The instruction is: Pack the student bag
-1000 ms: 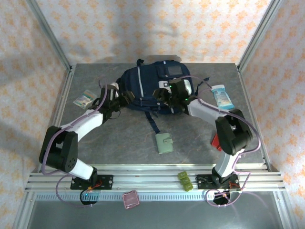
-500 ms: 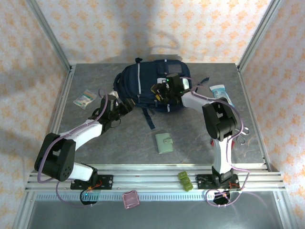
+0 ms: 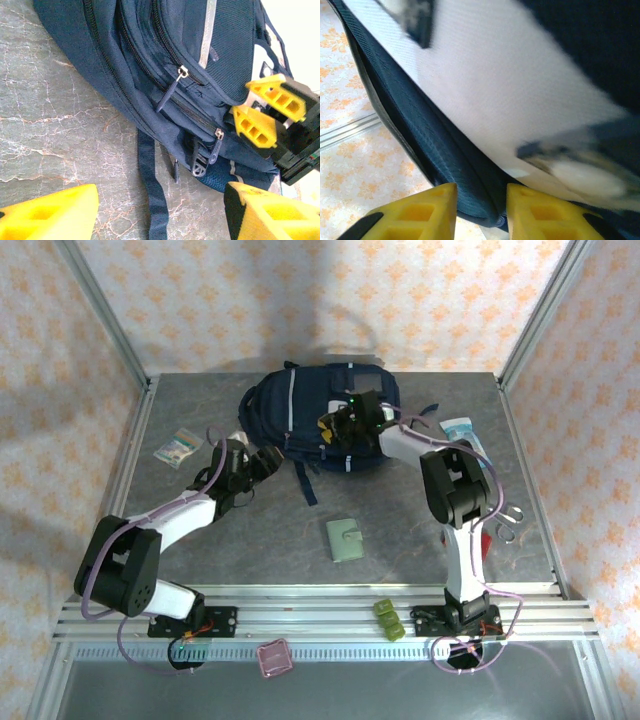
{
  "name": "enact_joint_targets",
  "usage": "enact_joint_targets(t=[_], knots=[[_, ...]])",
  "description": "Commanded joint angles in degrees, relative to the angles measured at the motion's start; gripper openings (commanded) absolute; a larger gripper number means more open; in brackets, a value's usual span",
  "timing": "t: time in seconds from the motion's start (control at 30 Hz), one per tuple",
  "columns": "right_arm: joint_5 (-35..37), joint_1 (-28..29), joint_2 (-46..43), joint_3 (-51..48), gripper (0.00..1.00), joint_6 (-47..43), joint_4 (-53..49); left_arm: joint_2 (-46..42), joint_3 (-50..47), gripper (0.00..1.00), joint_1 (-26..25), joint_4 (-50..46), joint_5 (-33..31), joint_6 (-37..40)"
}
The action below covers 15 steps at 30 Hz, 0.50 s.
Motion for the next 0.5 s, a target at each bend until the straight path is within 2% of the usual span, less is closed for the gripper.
enact_joint_targets(t=[0.0, 0.13, 0.2, 0.3, 0.37, 0.4, 0.47], knots=[[2.98, -0.52, 3.92, 8.02, 0.4, -3.17, -11.27, 1.01, -1.01, 0.68, -0.58, 1.76, 0.3, -0.81], [3.8, -0.8, 9.46, 15.36, 0.38, -4.3, -20.59, 1.7, -0.48, 0.68, -0.58, 1.52, 0.3, -1.06], [4.07, -0.91, 11.64, 17.75, 0.28, -5.35, -22.4, 2.05, -0.21, 0.67, -0.58, 1.32, 0.36, -1.16], [5.62, -0.9, 12.18, 16.2, 0.24, -4.07, -21.49, 2.41, 0.02, 0.67, -0.58, 1.41, 0.35, -1.32], [6.86, -0.91, 12.24, 15.6, 0.05, -3.81, -20.7, 2.51, 0.07, 0.67, -0.58, 1.15, 0.37, -1.25], [7.15, -0.91, 12.31, 15.69, 0.01, -4.19, -20.1, 2.51, 0.1, 0.67, -0.58, 1.21, 0.39, -1.25], [8.07, -0.96, 12.44, 16.36, 0.0, -5.38, -20.17, 2.6, 0.19, 0.67, -0.57, 1.14, 0.26, -1.16]])
